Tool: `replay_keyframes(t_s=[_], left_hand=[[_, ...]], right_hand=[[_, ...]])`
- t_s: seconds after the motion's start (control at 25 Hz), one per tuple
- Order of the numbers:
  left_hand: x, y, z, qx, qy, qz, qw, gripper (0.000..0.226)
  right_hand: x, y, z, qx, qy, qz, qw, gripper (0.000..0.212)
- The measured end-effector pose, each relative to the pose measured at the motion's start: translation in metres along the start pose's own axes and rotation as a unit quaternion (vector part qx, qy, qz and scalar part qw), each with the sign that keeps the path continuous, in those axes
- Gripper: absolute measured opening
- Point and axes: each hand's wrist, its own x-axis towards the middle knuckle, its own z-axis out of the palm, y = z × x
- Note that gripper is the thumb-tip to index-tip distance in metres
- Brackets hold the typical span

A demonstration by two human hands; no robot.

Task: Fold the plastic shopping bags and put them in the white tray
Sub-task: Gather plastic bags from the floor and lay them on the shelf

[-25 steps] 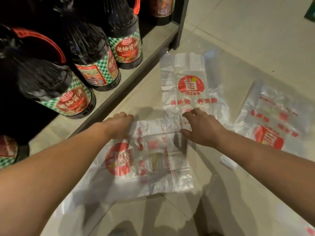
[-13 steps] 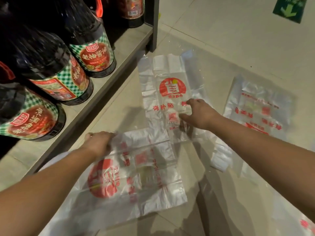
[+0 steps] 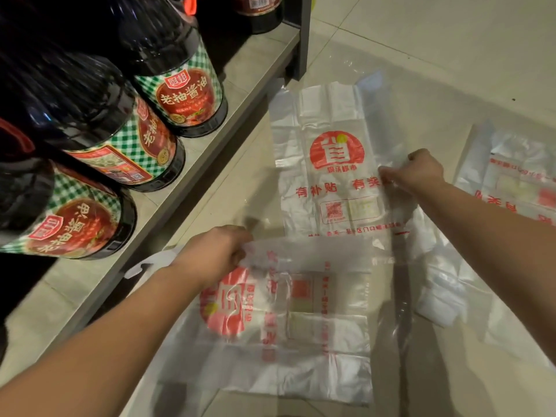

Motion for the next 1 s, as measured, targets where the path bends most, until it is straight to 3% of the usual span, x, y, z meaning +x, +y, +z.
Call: replay_keyframes(t_s=[0.2,0.36,0.52,0.64,0.8,1.0], left_hand=[[0.002,0.013,-0.013,0.042,-0.046,-0.035,0.997,0.014],[-0.027,0.042,-0.059,0.003,-0.011,-0.115,0.993,0.012],[-0.078,0.084,-0.13,-0.028,0.018,-0.156,0.987,0.021],[-0.122,0.125,-0.208,-0.021,0.023,-0.152,0.988,0.017],[-0.209,0.207,-0.357,-0.029,0.051,-0.161,0.985,0.012],[-0.313,0.285,-0.513,-0.017,0.06,-0.155,0.986,0.025]], right_hand=[[-0.007,-0.01,-0.02,0.074,0.03,-0.069,0.994,0.029],[-0.049,-0.023,-0.1,0.05,0.084,-0.129,0.987,0.021],[-0.117,-0.031,-0.208,0.054,0.059,-0.153,0.985,0.029],[-0.178,-0.046,-0.291,0.035,0.047,-0.155,0.986,0.037],[-0.288,-0.083,-0.442,0.0,0.05,-0.165,0.985,0.025],[-0.421,-0.147,-0.602,-0.054,0.029,-0.205,0.977,0.018]])
